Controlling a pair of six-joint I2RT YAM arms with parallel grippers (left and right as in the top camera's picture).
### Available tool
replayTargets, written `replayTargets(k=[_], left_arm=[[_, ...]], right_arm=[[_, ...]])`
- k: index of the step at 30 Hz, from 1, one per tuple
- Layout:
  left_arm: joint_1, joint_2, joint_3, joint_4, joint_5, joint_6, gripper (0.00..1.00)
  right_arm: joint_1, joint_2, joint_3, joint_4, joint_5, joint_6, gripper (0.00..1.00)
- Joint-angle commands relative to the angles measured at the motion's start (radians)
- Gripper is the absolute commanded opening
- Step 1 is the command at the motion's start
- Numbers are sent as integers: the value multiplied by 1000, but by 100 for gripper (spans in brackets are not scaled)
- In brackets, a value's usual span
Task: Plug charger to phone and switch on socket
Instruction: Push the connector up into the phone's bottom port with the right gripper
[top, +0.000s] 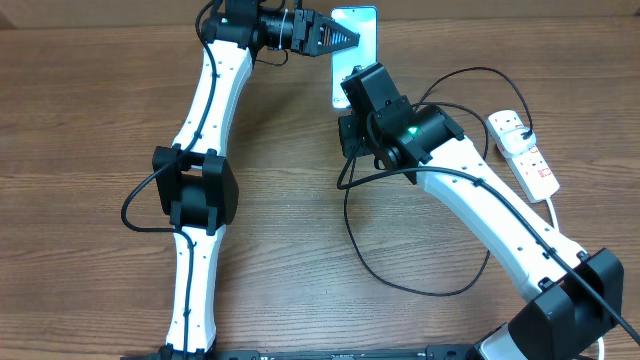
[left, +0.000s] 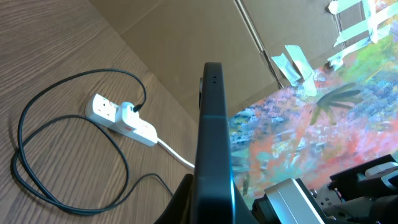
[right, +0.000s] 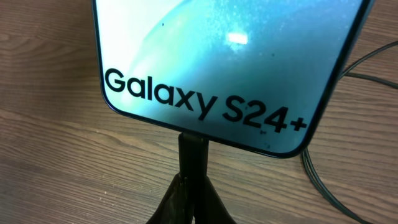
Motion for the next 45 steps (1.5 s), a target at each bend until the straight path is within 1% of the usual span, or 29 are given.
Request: replayTargets(k=[1,27,36,45], left_arm=[[0,3,8,7,47,-9,4],[0,3,8,2,47,-10,4],[0,3,8,-1,48,-46,4],[0,3,8,-1,48,-47,4]], right_arm=[[-3,4,27,14,25,11,4],[-3,4,27,88,52,7,4],[-3,4,27,119,55,7,4],[-3,4,27,140,66,7,4]])
